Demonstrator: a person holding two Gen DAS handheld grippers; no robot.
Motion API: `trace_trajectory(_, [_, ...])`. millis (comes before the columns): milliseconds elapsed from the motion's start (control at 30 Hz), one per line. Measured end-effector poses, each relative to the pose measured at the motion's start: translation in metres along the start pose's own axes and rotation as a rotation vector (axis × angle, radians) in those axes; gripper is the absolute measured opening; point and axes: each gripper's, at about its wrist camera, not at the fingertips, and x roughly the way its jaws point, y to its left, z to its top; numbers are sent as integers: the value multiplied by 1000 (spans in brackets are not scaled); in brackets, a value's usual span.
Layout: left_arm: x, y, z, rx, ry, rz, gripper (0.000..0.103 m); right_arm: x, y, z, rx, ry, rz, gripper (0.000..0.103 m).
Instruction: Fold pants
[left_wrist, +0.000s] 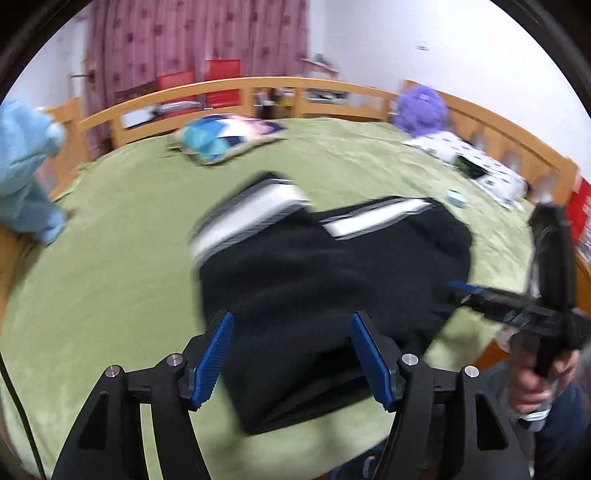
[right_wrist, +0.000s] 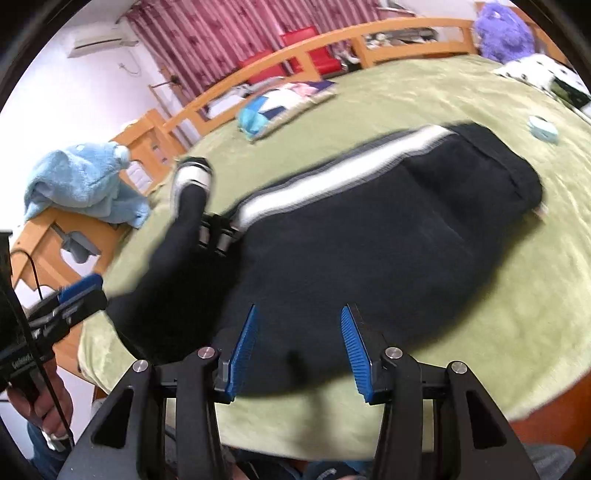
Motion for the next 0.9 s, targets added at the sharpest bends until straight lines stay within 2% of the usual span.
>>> trace_trajectory(67, [-1, 25, -10, -40, 10, 55, 64, 7, 17, 9, -17, -10, 47, 51])
trace_trajectory(133, [2, 44, -19, -85, 28, 77, 64, 15, 33, 16, -24, -14, 107, 53])
trace_trajectory(200, [5, 62, -28, -140, 50, 79, 64, 28, 48, 22, -13, -5, 178, 61])
trace_trajectory(267, [7, 78, -39, -195, 72, 64, 64, 46, 61, 24, -22, 20, 178, 63])
trace_trajectory(333, [7, 86, -47, -218, 82, 59, 64, 74, 70, 20, -27, 69, 113, 62])
trace_trajectory(367, [9, 88, -49, -224, 86, 62, 64, 85, 73, 17, -13, 101, 111, 55])
trace_trajectory(400, [10, 90, -51, -228, 91, 68, 64, 93, 74, 14, 7, 128, 136, 31])
trace_trajectory(433, [13, 90, -52, -232, 99, 71, 64, 100, 77, 13, 18, 153, 174, 25])
trace_trajectory(467, [15, 90, -51, -231, 103, 69, 64, 98, 82, 14, -5, 145, 173, 18])
trace_trajectory(567, [18, 84, -46, -205, 111, 71, 64, 68, 89, 29, -105, 17, 188, 14])
trace_trajectory(667, [20, 70, -39, -131, 114, 96, 64, 36, 62, 58, -91, -84, 159, 14])
trace_trajectory(767, [25, 54, -30, -81, 109, 124, 64, 19, 20, 84, -73, -139, 48, 14])
trace_trajectory(900, [40, 35, -15, -92, 119, 67, 64, -13, -39, 111, -53, -206, -68, 13])
